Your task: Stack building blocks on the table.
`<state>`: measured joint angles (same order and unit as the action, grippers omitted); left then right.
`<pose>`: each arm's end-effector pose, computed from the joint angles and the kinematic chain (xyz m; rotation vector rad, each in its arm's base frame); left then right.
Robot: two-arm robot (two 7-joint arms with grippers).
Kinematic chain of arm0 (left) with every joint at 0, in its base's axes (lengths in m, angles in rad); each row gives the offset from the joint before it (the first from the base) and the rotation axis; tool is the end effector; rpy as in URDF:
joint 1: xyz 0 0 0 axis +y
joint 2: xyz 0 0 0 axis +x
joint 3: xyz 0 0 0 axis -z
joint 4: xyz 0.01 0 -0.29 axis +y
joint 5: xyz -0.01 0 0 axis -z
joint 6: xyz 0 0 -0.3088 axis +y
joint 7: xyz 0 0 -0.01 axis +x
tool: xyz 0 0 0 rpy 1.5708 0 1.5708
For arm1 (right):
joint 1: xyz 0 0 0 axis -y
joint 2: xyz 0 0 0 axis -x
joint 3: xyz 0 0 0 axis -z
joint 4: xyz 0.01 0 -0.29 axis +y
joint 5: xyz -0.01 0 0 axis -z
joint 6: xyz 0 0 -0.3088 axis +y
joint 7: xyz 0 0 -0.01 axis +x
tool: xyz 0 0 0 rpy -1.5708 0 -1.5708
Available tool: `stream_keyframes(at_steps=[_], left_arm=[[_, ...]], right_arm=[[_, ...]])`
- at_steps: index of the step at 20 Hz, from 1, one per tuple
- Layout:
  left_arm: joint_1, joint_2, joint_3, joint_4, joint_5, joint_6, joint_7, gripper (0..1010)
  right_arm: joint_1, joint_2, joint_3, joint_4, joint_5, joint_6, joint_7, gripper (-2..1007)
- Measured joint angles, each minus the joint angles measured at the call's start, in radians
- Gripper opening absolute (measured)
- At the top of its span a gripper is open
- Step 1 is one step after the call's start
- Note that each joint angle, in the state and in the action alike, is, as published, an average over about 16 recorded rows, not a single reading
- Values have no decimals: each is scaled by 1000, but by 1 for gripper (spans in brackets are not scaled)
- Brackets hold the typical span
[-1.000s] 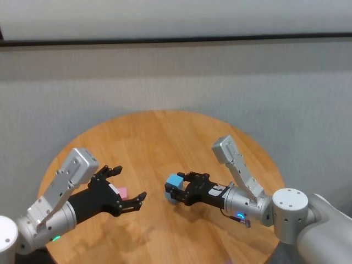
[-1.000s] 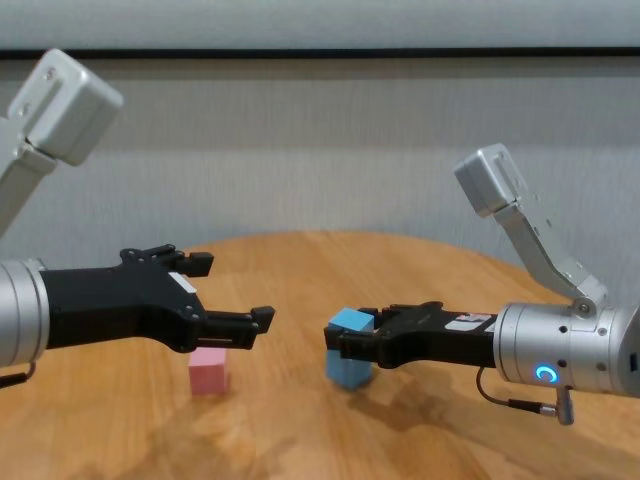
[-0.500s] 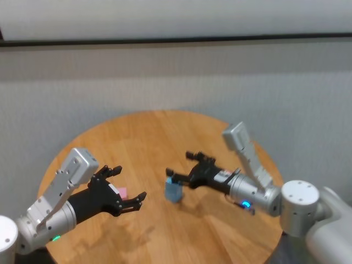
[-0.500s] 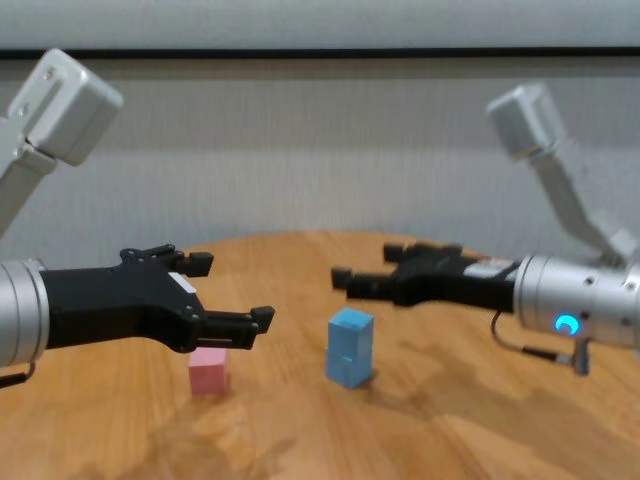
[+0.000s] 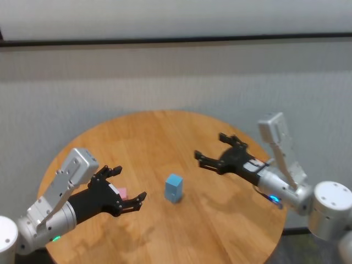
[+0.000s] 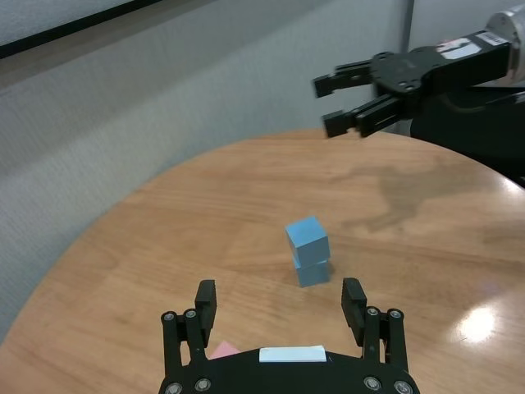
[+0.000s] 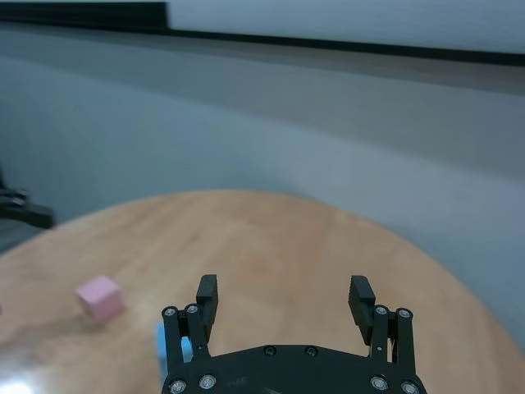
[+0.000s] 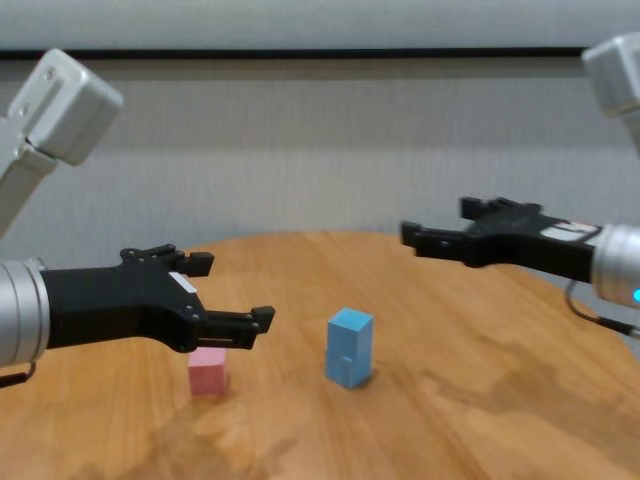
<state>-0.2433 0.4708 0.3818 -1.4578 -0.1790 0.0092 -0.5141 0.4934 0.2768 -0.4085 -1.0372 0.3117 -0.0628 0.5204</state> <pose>0.3787 0.0443 -0.2712 0.3056 -0.1804 0.7610 0.4502 -0.0191 -0.2950 -0.1410 -0.0040 -0.8445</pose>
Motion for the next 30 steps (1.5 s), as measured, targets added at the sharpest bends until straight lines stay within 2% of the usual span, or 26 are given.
stream_keyframes(at_steps=[4, 8, 17, 23, 30], left_arm=[[0, 0, 0, 0, 0, 0, 0, 1003], [1, 2, 0, 3, 1, 1, 7, 1003], [-4, 1, 6, 34, 25, 25, 40, 1003], [-33, -31, 18, 103, 45, 33, 61, 1003], [-84, -88, 30, 204, 55, 12, 68, 1003]], right_arm=[[-36, 27, 20, -39, 1, 9, -33, 1005], [-58, 41, 33, -53, 0, 16, -53, 1005], [-63, 44, 36, -52, -2, 18, -57, 1005], [-60, 42, 34, -50, -2, 16, -55, 1005], [-57, 40, 33, -48, -2, 15, -54, 1005]])
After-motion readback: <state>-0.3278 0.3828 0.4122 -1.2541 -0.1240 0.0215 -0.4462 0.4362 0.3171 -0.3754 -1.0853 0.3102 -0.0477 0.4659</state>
